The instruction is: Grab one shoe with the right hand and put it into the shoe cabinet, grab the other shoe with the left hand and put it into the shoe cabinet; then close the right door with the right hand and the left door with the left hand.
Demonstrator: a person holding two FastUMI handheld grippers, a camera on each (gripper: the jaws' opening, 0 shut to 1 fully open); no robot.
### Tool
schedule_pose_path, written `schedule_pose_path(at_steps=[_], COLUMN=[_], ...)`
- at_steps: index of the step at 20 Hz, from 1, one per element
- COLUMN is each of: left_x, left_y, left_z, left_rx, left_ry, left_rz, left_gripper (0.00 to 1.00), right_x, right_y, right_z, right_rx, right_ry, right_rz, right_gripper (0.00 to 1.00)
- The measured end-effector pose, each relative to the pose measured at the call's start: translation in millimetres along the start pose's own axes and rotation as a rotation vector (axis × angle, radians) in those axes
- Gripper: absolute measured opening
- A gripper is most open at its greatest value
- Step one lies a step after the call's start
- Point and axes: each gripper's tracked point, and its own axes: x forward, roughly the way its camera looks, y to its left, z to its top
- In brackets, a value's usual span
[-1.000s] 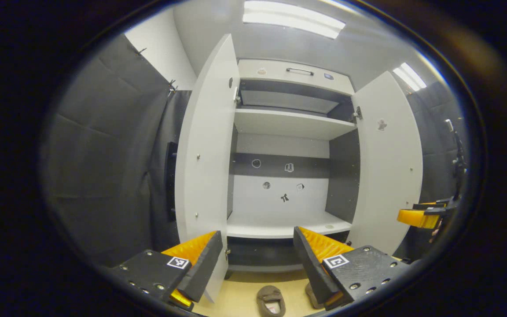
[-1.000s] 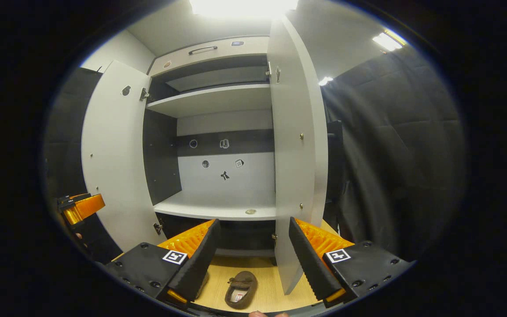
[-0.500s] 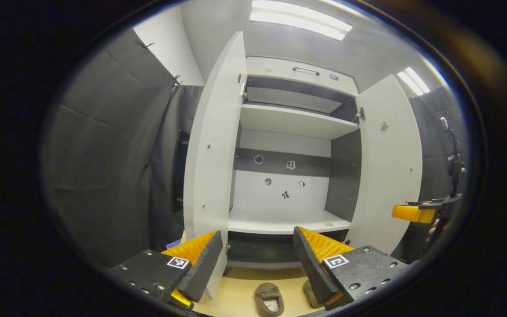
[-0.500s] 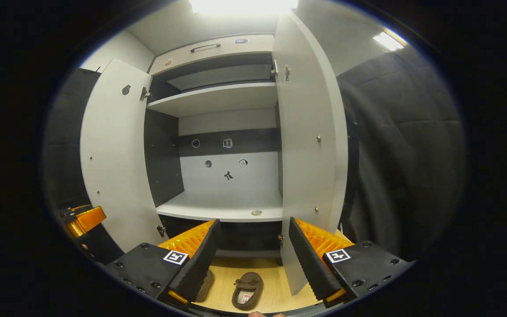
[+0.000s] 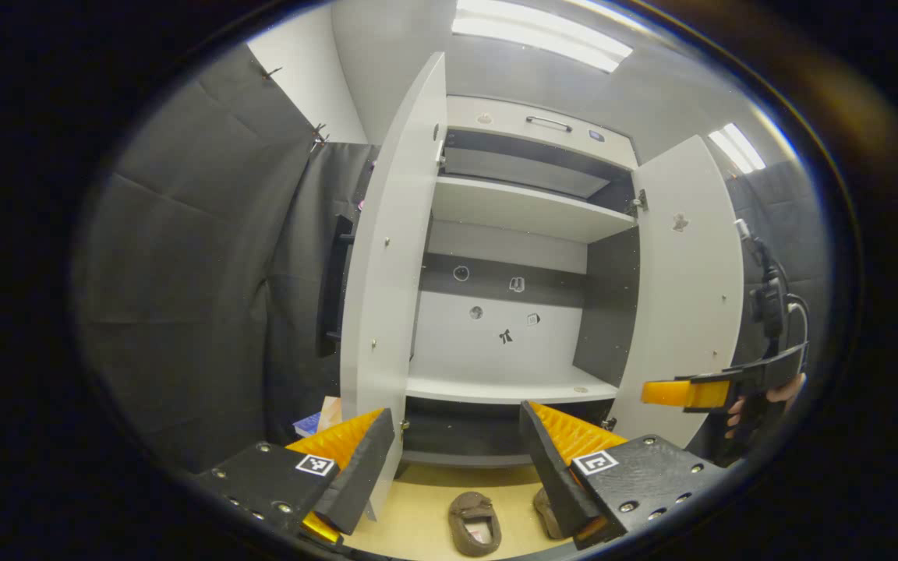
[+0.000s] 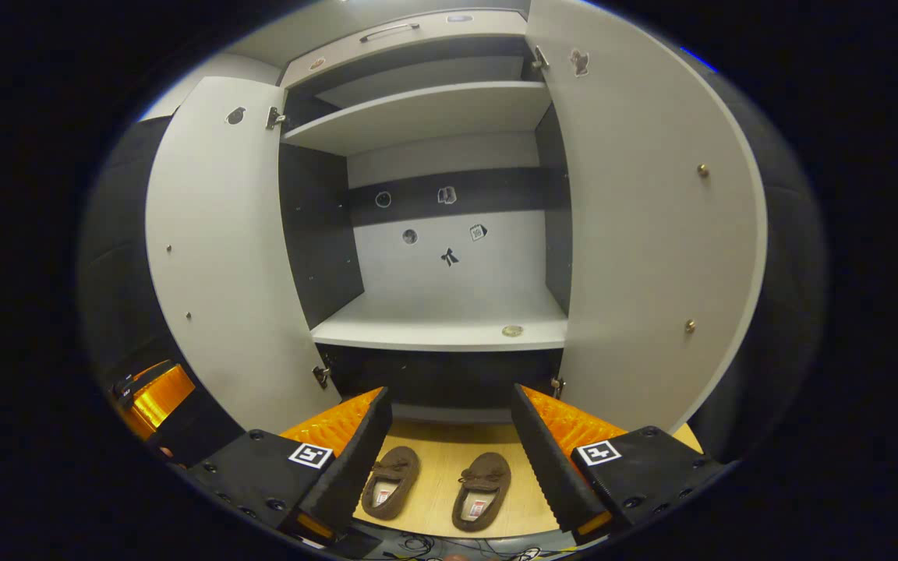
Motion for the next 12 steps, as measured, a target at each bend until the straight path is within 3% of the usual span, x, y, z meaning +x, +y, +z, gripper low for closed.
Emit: schedule_pose_path(at_steps=[5,6,7,8,12], left_x=[-5,-6,-7,-8,-14], left_y=[0,-1,-1,-1,-3], left_z=[-5,-7,-8,-10,-26], left_rx=[-0.025,-0.029,-0.033,-0.032,-0.004], left_ry=[0.05,0.061,0.069,0.077,0.104], left_rz=[0.018,0.024,0.027,0.031,0.049], left_gripper=[0.94,0.94,0.94,0.99,0.99], right_x=[38,44,49,53,67], right_y=[12,13,15,14,13], right_z=[-70,-85,-100,-115,-176], right_rx=[0.021,0.024,0.02,0.013,0.022], right_ry=[0.218,0.254,0.286,0.318,0.451], right_rz=[0.056,0.07,0.081,0.085,0.098], right_gripper=[0.98,0.93,0.98,0.98,0.98])
